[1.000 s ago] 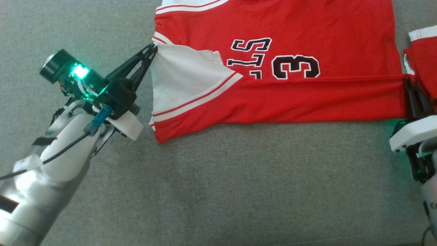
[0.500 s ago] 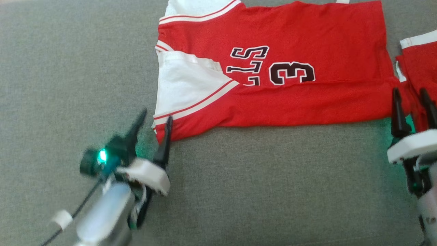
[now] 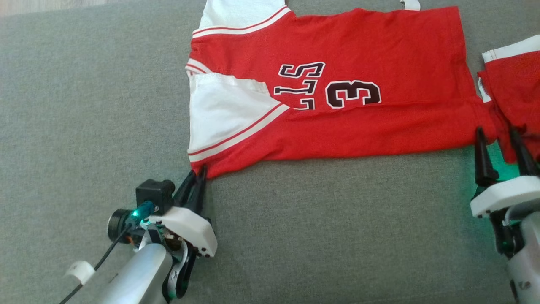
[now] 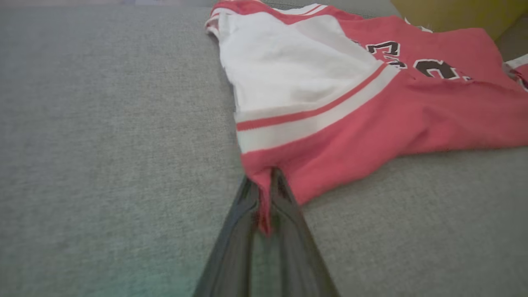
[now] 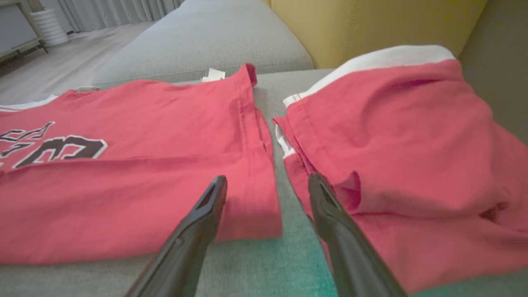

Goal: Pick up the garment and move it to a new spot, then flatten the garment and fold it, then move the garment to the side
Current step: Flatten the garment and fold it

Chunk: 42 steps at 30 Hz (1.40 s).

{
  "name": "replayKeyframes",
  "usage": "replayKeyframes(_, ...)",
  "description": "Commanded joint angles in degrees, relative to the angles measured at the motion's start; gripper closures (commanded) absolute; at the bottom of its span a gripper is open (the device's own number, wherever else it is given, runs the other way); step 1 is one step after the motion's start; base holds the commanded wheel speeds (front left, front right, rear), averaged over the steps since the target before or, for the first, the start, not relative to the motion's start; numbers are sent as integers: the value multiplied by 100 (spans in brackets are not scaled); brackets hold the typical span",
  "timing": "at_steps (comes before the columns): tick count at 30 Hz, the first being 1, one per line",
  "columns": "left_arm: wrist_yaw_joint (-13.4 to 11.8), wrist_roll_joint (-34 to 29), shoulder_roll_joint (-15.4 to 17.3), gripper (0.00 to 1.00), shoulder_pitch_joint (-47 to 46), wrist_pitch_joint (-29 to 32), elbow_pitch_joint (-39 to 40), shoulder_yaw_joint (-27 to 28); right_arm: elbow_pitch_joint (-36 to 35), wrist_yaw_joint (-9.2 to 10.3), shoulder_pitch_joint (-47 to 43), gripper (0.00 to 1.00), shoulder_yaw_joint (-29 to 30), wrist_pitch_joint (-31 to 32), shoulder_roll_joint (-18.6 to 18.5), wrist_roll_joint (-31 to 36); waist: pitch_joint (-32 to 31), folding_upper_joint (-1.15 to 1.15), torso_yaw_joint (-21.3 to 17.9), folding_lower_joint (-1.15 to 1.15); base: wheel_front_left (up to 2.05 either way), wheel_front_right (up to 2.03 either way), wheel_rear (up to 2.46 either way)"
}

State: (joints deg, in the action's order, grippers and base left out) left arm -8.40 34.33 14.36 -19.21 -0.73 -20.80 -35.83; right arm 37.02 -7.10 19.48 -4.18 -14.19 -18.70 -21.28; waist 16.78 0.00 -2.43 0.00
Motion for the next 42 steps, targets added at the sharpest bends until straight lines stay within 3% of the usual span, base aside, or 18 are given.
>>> replayKeyframes(1, 12, 24, 138, 100, 4, 0, 165, 156, -94, -39, -19, 0, -108, -38, -58, -32, -10, 0, 10, 0, 0, 0, 0)
replayKeyframes(11, 25, -64, 354, 100, -39, -130, 436, 172, 700, -39, 371, 0, -164, 499, -79, -471, -105, 0, 168, 0, 0, 0, 0)
replayKeyframes(12, 17, -74, 366, 100, -48, -141, 454, 174, 770, -39, 399, 8, -215, 618, -77, -527, -117, 0, 183, 0, 0, 0, 0)
replayKeyframes(15, -4, -90, 395, 100, -48, -161, 497, 173, 861, -39, 398, 81, -482, 1060, -98, -792, -177, 0, 221, 0, 0, 0, 0)
replayKeyframes(16, -9, -90, 406, 100, -31, -161, 512, 168, 804, -39, 369, 100, -626, 1181, -117, -913, -210, 0, 235, 0, 0, 0, 0)
replayKeyframes(20, -49, -102, 471, 100, 89, -140, 606, 132, 543, -39, 169, 100, -1009, 1462, -383, -1393, -346, 0, 292, 0, 0, 0, 0)
replayKeyframes(26, -186, -51, 541, 100, 465, -127, 885, 104, 138, -39, -316, 100, -1285, 1265, -793, -1784, -608, 0, 408, 0, 0, 0, 0)
replayKeyframes(34, -331, 1, 695, 100, 1363, 79, 1355, -202, -332, -39, -1284, 100, -1306, 1128, -1420, -1690, -966, 0, 480, 0, 0, 0, 0)
replayKeyframes(42, -440, 130, 766, 100, 1838, 327, 1719, -366, -926, -39, -2103, 100, -857, 1283, -1407, -1403, -1108, 0, 446, 0, 0, 0, 0)
